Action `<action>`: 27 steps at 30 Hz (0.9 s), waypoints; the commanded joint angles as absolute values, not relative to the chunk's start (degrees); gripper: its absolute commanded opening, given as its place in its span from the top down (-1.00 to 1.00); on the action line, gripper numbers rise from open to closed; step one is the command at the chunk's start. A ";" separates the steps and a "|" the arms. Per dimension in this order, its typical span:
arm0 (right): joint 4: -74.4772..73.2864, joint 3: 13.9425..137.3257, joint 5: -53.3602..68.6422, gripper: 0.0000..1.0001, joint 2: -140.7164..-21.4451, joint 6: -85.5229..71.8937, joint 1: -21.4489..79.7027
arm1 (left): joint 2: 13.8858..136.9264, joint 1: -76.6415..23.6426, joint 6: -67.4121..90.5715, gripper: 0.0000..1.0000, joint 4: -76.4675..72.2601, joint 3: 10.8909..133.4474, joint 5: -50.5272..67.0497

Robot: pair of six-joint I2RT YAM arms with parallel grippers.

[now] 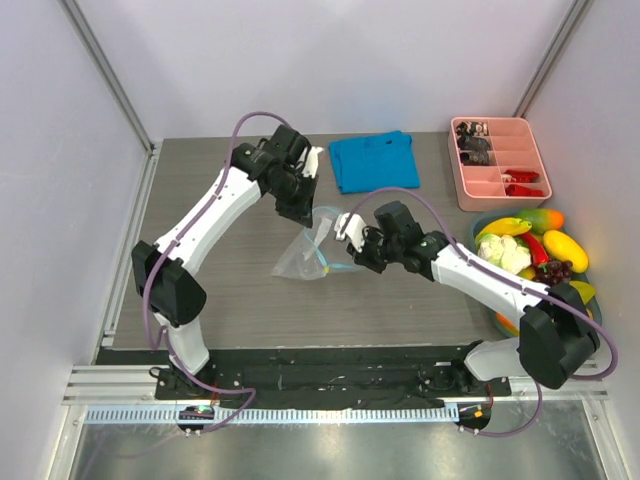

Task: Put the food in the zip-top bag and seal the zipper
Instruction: Open the zipper of the food storage bag.

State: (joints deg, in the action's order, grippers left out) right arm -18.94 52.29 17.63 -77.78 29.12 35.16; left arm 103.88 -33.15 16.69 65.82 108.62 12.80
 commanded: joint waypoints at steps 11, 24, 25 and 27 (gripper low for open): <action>-18.72 54.48 15.64 -0.56 -73.48 37.81 35.69 | 101.25 -31.90 24.25 0.99 58.81 101.34 16.44; -26.10 69.51 18.27 -0.98 -69.18 17.26 22.08 | 103.36 -33.66 38.39 0.99 54.67 99.75 16.53; -26.63 71.09 19.06 -0.97 -68.65 15.40 20.67 | 103.53 -33.66 39.19 1.00 54.41 99.84 16.78; -29.43 72.76 19.51 -0.98 -67.86 11.54 15.57 | 104.23 -33.66 41.82 1.00 54.49 100.19 18.10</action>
State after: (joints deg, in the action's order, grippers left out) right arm -25.19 67.37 16.75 -71.81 22.22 21.61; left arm 103.90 -33.74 35.64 56.84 99.09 16.16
